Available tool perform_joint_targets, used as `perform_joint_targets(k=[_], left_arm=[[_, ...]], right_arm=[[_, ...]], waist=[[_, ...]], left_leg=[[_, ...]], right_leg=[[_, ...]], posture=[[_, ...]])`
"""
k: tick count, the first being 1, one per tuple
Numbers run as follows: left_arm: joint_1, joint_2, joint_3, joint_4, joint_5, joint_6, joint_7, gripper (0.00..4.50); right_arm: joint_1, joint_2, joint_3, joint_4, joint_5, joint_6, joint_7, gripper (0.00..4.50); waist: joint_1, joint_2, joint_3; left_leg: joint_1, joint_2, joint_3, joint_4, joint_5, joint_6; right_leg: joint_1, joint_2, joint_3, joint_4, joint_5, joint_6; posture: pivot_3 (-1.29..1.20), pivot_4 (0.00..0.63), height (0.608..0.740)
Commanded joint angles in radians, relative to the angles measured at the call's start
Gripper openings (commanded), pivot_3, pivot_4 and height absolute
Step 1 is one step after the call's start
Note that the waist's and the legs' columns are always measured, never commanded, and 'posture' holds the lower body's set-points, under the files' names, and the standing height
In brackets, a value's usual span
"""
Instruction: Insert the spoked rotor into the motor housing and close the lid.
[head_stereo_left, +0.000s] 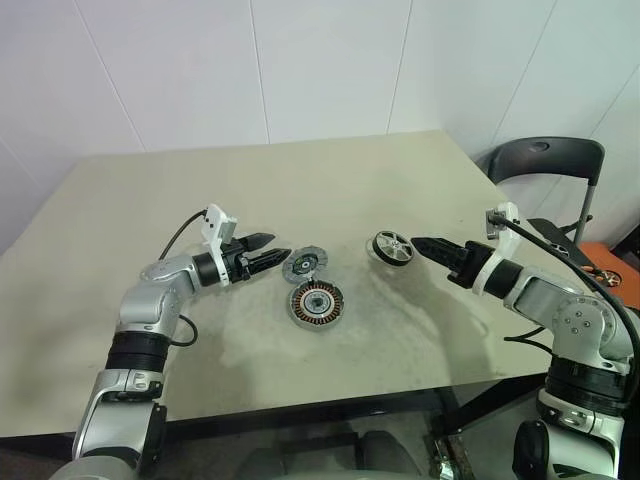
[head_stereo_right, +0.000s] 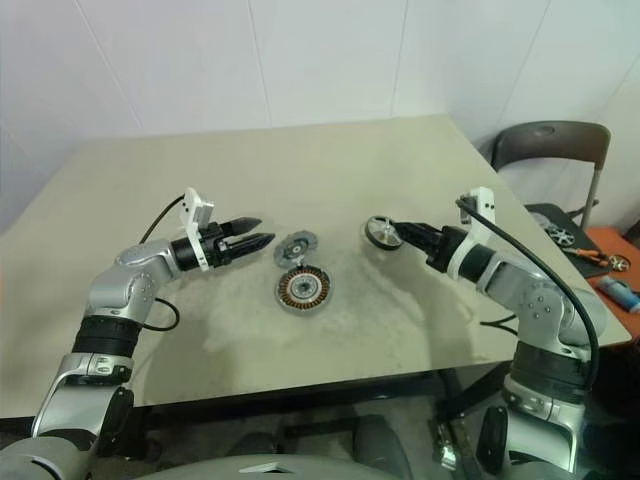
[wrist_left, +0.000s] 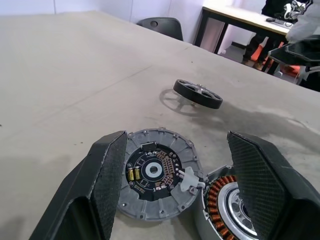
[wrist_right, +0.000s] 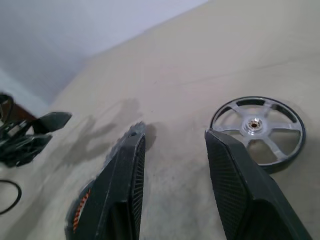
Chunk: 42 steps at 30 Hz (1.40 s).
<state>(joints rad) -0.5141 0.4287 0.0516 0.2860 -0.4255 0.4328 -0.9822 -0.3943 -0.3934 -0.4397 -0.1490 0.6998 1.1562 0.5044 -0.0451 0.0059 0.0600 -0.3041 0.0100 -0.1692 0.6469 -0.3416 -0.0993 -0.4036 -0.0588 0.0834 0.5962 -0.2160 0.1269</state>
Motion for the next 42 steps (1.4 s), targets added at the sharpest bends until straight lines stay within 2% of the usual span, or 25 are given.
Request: perform_joint_targets(k=[1,3,5,11,17,28,31,36,41,42], left_arm=[[0.011,0.006,0.013,-0.085,-0.028,0.029,0.011,3.40],[0.026,0.013,0.020,-0.105,-0.029,0.046,0.019,3.40],[0.039,0.021,0.025,-0.122,-0.028,0.055,0.023,3.40],[0.067,0.046,0.023,-0.148,-0.032,0.071,0.026,3.40],[0.096,0.048,0.008,-0.168,-0.028,0.069,0.036,3.40],[0.107,0.045,0.003,-0.186,-0.029,0.076,0.046,3.40],[0.102,0.047,0.001,-0.175,-0.024,0.070,0.042,3.40],[0.099,0.054,-0.003,-0.168,-0.022,0.071,0.028,3.40],[0.096,0.059,-0.005,-0.157,-0.015,0.067,0.022,3.40],[0.096,0.060,-0.005,-0.156,-0.014,0.066,0.021,3.40]], right_arm=[[0.009,0.073,-0.006,-0.011,0.037,-0.008,-0.066,1.97],[-0.015,0.165,-0.086,0.033,0.077,0.027,-0.180,1.97],[-0.014,0.224,-0.105,0.060,0.052,0.022,-0.282,1.97],[0.046,0.331,-0.044,-0.017,0.036,-0.002,-0.401,1.97],[0.071,0.432,-0.102,-0.092,0.169,0.050,-0.488,1.97],[0.041,0.586,-0.205,-0.020,0.243,-0.187,-0.761,1.97],[0.049,0.603,-0.189,-0.013,0.260,-0.251,-0.832,1.97],[0.095,0.596,-0.067,-0.094,0.300,-0.256,-0.818,1.97],[0.109,0.606,-0.050,-0.086,0.445,-0.262,-0.877,3.51],[0.112,0.606,-0.039,-0.078,0.456,-0.264,-0.884,3.51]], waist=[[0.000,0.000,0.000],[0.000,0.000,0.000],[0.001,0.000,0.000],[0.001,0.001,0.000],[-0.001,0.002,0.001],[-0.001,0.004,0.002],[-0.003,0.004,0.002],[-0.018,0.005,0.002],[-0.025,0.005,0.002],[-0.025,0.005,0.002]], left_leg=[[0.000,0.000,0.000,0.000,0.000,0.000],[-0.001,0.000,0.000,-0.001,0.000,0.000],[-0.001,0.000,0.000,-0.002,0.000,0.000],[-0.001,0.000,0.000,-0.002,0.000,0.000],[-0.001,0.000,0.000,-0.002,0.000,0.000],[-0.001,0.000,0.000,-0.003,0.000,0.000],[-0.002,0.000,0.000,-0.004,0.000,0.000],[-0.001,0.000,0.000,-0.004,0.000,0.000],[-0.002,0.000,0.000,-0.004,0.000,0.000],[-0.002,0.000,0.000,-0.004,0.000,0.000]], right_leg=[[0.000,0.000,0.000,0.000,0.001,-0.002],[-0.002,0.000,0.000,0.000,0.001,-0.002],[-0.002,0.000,0.000,0.000,0.001,-0.002],[-0.002,0.000,0.000,0.000,0.001,-0.002],[-0.003,0.000,0.000,0.000,0.001,-0.002],[-0.004,0.000,0.000,0.000,0.000,-0.002],[-0.004,0.000,0.000,0.000,0.000,-0.002],[-0.004,0.000,0.000,0.000,0.000,-0.002],[-0.004,0.000,0.000,0.000,0.000,-0.003],[-0.004,0.000,0.000,0.000,0.000,-0.003]], posture=[[0.00,0.000,0.740],[0.00,0.000,0.740],[0.00,0.000,0.740],[0.00,0.000,0.740],[0.00,0.000,0.740],[0.00,0.000,0.740],[0.00,0.000,0.740],[0.00,0.000,0.740],[0.00,0.000,0.740],[0.00,0.000,0.740]])
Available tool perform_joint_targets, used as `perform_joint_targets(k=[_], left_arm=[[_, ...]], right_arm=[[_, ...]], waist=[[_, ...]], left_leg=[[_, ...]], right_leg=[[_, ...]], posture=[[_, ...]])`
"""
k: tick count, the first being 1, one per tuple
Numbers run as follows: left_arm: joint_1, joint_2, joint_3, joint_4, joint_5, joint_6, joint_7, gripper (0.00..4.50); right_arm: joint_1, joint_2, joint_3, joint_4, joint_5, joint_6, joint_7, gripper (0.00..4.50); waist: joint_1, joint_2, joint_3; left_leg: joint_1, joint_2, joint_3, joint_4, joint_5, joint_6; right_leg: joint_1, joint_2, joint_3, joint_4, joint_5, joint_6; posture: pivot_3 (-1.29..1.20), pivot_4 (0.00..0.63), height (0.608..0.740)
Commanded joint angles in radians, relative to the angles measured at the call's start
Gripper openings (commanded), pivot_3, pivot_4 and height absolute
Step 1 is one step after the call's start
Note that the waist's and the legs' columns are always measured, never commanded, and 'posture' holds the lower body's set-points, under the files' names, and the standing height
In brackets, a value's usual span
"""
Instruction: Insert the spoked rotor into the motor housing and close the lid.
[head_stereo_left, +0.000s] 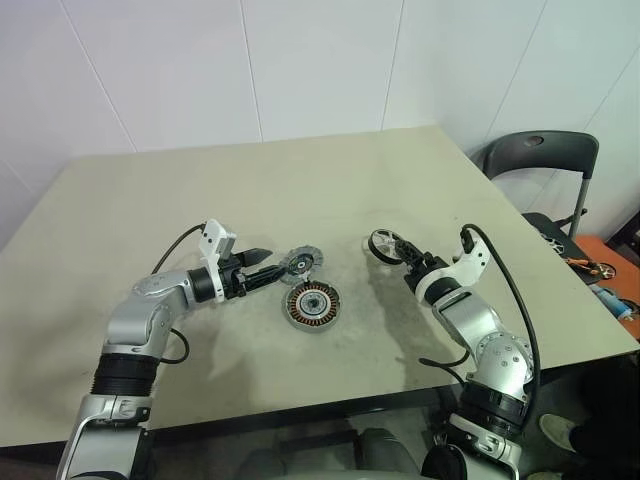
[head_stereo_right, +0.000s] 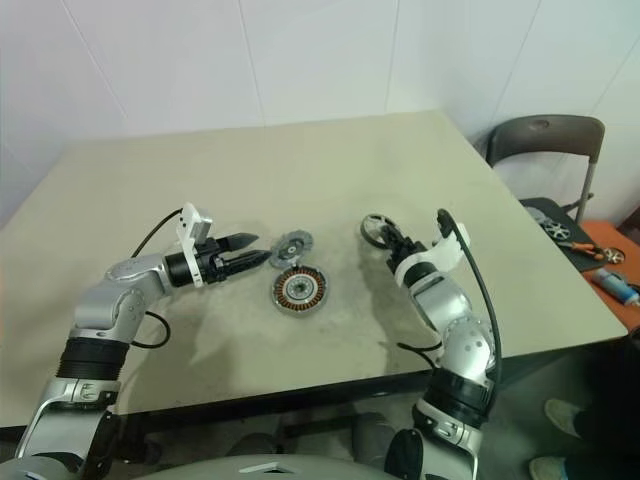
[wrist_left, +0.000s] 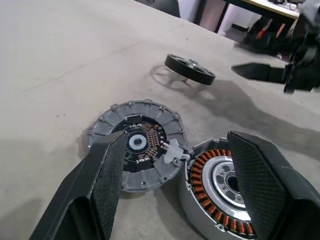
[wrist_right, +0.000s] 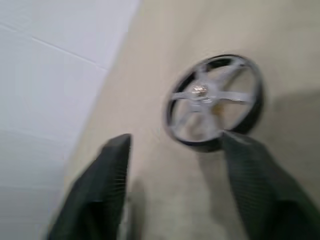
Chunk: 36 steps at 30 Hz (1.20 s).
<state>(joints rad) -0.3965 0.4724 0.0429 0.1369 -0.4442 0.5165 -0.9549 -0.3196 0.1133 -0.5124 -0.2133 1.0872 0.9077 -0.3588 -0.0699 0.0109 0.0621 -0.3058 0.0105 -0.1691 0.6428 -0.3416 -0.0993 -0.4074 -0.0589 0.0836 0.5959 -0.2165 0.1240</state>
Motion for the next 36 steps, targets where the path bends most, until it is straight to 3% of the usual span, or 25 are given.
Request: perform_joint_targets(k=[1,12,25,36], left_arm=[[-0.022,0.017,0.003,-0.007,0.005,-0.018,-0.007,3.40],[-0.024,0.039,0.002,0.015,0.019,-0.036,-0.029,3.40],[-0.018,0.039,-0.015,0.026,0.038,-0.064,-0.041,3.40],[-0.022,0.033,-0.021,0.050,0.042,-0.090,-0.046,3.40]], right_arm=[[0.040,0.099,0.044,-0.005,0.072,-0.019,-0.030,3.51],[0.054,0.075,0.098,0.163,0.024,-0.132,-0.059,3.51],[-0.055,0.050,0.139,0.355,-0.032,-0.271,0.052,3.51],[-0.114,0.020,0.168,0.497,-0.173,-0.343,0.187,3.51]], waist=[[0.000,0.000,0.000],[-0.002,0.000,0.000],[-0.019,0.000,0.000],[-0.040,-0.001,0.000]], left_leg=[[0.000,0.000,0.000,0.000,0.000,0.000],[0.000,0.000,0.000,-0.001,0.000,0.000],[0.002,0.002,0.000,0.001,0.000,0.000],[0.003,0.003,0.000,0.002,0.000,0.000]], right_leg=[[0.000,0.000,0.000,0.000,0.000,0.000],[0.000,0.000,0.000,0.000,-0.001,0.000],[0.001,0.002,0.001,0.001,-0.002,0.001],[0.002,0.005,0.003,0.002,-0.001,-0.001]], posture=[[0.00,0.000,0.740],[0.00,0.000,0.740],[0.00,0.000,0.740],[0.00,0.000,0.740]])
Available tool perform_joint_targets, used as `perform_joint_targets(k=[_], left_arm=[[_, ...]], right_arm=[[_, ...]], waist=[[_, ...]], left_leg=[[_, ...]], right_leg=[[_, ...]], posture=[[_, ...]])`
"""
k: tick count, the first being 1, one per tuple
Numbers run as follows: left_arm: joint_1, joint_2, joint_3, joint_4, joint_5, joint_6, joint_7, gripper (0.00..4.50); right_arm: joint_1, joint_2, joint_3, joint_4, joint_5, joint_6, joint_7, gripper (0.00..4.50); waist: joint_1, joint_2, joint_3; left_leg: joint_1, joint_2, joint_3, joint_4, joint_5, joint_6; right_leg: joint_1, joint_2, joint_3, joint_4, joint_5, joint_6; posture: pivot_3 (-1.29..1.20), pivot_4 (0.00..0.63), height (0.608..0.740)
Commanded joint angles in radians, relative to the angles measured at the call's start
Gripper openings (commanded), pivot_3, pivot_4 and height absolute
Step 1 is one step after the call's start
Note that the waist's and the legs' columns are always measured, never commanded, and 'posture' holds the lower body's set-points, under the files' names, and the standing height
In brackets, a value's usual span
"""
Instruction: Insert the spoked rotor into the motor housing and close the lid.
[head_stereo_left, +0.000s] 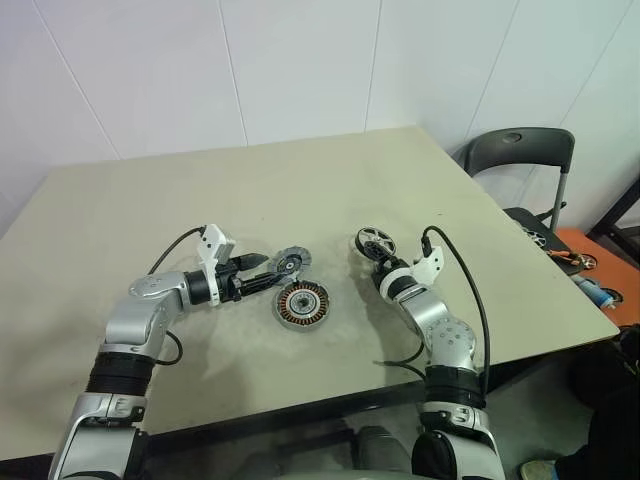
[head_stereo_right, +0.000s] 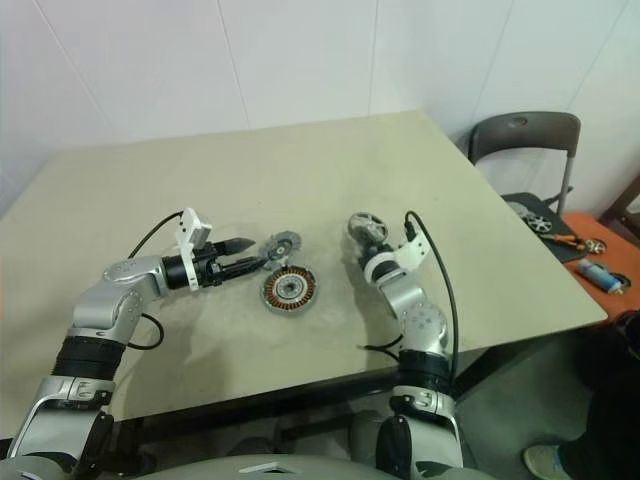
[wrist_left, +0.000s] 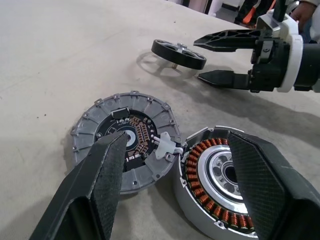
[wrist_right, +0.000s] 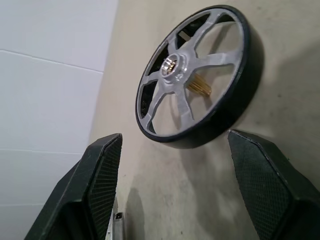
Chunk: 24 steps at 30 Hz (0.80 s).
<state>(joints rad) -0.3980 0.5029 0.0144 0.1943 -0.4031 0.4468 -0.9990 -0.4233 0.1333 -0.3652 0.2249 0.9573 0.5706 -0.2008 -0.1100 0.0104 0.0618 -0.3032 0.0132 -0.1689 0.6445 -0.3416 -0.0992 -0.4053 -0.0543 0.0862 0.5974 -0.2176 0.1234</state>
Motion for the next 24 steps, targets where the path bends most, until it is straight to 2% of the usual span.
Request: perform_joint_targets(k=[1,3,6,10,21,24], left_arm=[[-0.019,0.001,0.007,-0.006,0.002,-0.023,-0.002,3.40],[-0.018,0.000,0.008,-0.004,0.002,-0.025,-0.002,3.40],[-0.012,-0.001,0.009,-0.005,0.000,-0.026,-0.002,3.40],[-0.004,-0.001,0.009,-0.005,0.002,-0.030,-0.003,3.40],[-0.008,-0.005,0.005,0.022,0.006,-0.048,-0.007,3.40],[-0.007,-0.008,0.002,0.025,0.008,-0.052,-0.006,3.40]], right_arm=[[-0.015,-0.006,0.023,0.071,-0.062,-0.010,0.036,3.51],[-0.020,-0.010,0.022,0.088,-0.088,-0.017,0.044,3.51],[-0.036,-0.025,0.014,0.123,-0.133,-0.046,0.049,2.94],[-0.048,-0.034,0.010,0.141,-0.148,-0.045,0.073,1.53],[-0.020,-0.030,0.022,0.112,-0.189,-0.018,0.085,1.53],[-0.018,-0.034,0.018,0.111,-0.190,-0.018,0.094,1.05]], waist=[[0.000,0.000,0.000],[0.000,0.000,0.000],[0.000,0.000,0.000],[0.001,-0.002,-0.001],[0.008,-0.003,-0.002],[0.008,-0.003,-0.002]], left_leg=[[0.000,0.000,0.000,0.000,0.000,0.000],[0.000,0.000,0.000,0.001,0.000,0.000],[0.000,0.001,0.000,0.001,0.000,0.000],[0.000,0.001,0.000,0.001,0.000,0.000],[0.001,0.001,0.000,0.001,0.000,0.000],[0.001,0.001,0.000,0.001,0.000,0.000]], right_leg=[[0.000,0.000,0.000,0.000,0.000,0.000],[0.000,0.002,0.002,0.000,0.000,-0.001],[0.000,0.005,0.006,0.000,0.000,-0.001],[0.001,0.006,0.008,0.000,0.001,-0.001],[0.000,0.006,0.008,-0.001,0.001,-0.001],[0.000,0.006,0.009,-0.001,0.001,-0.001]], posture=[[0.00,0.000,0.740],[0.00,0.000,0.740],[0.00,0.000,0.740],[0.00,0.000,0.740],[0.00,0.000,0.740],[0.00,0.000,0.740]])
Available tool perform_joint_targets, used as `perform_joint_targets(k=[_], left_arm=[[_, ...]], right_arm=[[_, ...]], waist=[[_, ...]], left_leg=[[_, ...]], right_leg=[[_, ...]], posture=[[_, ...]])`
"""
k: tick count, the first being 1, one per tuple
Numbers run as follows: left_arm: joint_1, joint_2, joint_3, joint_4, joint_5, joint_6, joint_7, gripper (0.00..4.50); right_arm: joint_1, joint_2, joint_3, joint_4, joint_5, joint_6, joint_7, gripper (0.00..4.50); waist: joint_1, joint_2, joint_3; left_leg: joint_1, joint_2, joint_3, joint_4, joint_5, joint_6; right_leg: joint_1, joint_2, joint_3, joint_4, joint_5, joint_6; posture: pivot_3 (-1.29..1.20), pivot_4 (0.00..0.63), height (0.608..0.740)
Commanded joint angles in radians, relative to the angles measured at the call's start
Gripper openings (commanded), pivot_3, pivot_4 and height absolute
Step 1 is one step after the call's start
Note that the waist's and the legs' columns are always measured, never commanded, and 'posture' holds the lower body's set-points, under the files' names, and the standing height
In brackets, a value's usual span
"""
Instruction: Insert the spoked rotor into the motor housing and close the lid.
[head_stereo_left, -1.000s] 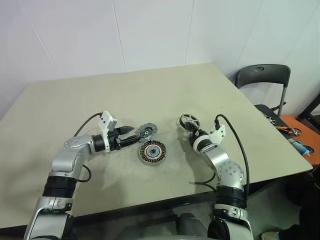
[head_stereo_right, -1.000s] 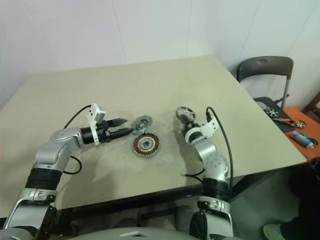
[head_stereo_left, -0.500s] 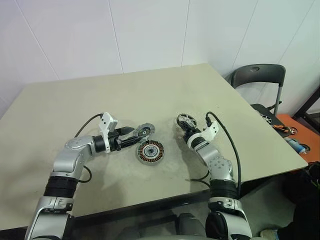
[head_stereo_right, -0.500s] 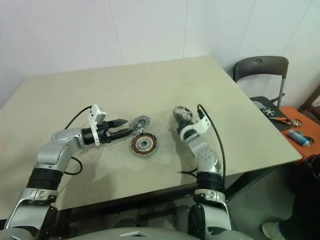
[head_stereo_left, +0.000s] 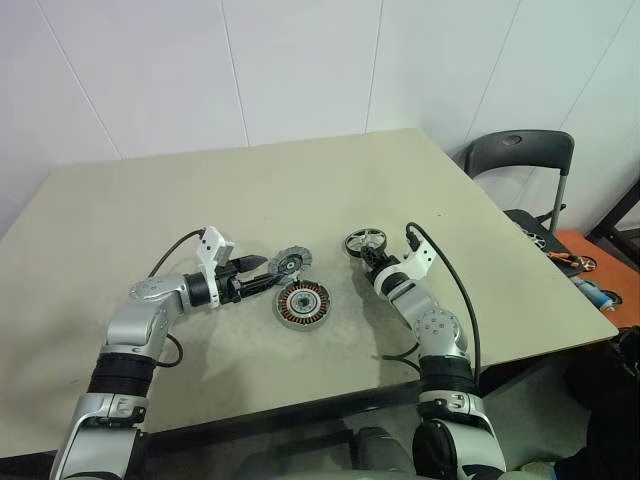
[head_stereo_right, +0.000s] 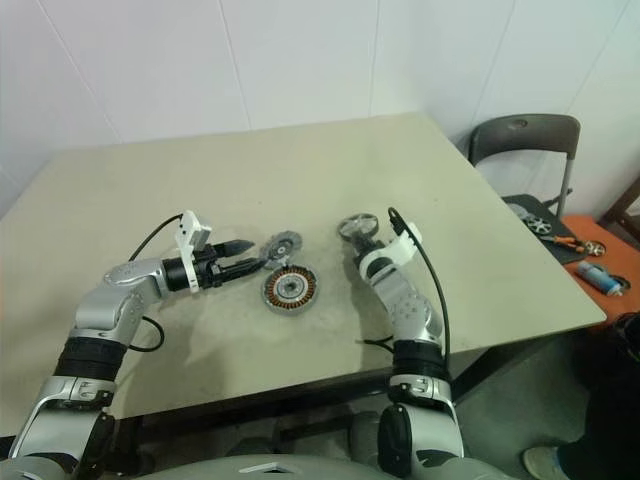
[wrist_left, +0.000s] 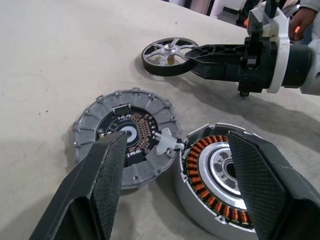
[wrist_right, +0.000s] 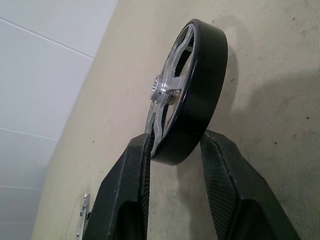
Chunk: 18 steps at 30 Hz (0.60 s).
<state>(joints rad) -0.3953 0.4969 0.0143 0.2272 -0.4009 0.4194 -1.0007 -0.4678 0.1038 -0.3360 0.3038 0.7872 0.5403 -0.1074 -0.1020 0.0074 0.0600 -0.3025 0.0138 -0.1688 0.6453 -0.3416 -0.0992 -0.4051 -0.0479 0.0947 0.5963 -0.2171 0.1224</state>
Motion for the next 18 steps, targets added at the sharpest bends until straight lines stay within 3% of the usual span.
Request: perform_joint_targets(k=[1,2,10,18], left_arm=[[-0.010,-0.003,0.001,-0.008,0.006,-0.025,-0.004,3.40],[-0.010,-0.004,0.000,-0.008,0.007,-0.026,-0.003,3.40],[-0.004,-0.012,-0.005,-0.018,0.011,-0.030,0.003,3.40],[0.000,-0.015,-0.002,-0.021,0.013,-0.028,0.002,3.40]], right_arm=[[0.026,-0.007,-0.013,0.030,-0.014,0.022,0.007,0.76],[0.026,-0.013,-0.008,0.025,-0.016,0.032,0.012,0.48],[0.022,-0.014,-0.014,0.053,-0.050,0.014,-0.009,0.37],[0.025,-0.016,-0.034,-0.021,0.042,0.102,0.038,0.37]], waist=[[0.001,0.000,0.000],[0.002,-0.001,-0.001],[0.002,-0.001,-0.001],[0.004,-0.001,0.000]], left_leg=[[0.000,0.000,0.000,0.000,0.000,0.000],[0.000,0.000,0.000,0.000,0.000,0.000],[0.000,0.000,0.000,0.000,0.000,0.000],[0.000,0.000,0.000,0.000,0.000,0.000]], right_leg=[[0.000,0.000,0.000,0.000,0.000,0.000],[0.000,0.000,0.000,0.000,0.000,0.000],[0.000,0.000,0.000,0.000,0.000,0.000],[0.000,0.000,0.000,0.000,0.000,0.000]], posture=[[0.00,0.000,0.740],[0.00,0.000,0.740],[0.00,0.000,0.740],[0.00,0.000,0.740]])
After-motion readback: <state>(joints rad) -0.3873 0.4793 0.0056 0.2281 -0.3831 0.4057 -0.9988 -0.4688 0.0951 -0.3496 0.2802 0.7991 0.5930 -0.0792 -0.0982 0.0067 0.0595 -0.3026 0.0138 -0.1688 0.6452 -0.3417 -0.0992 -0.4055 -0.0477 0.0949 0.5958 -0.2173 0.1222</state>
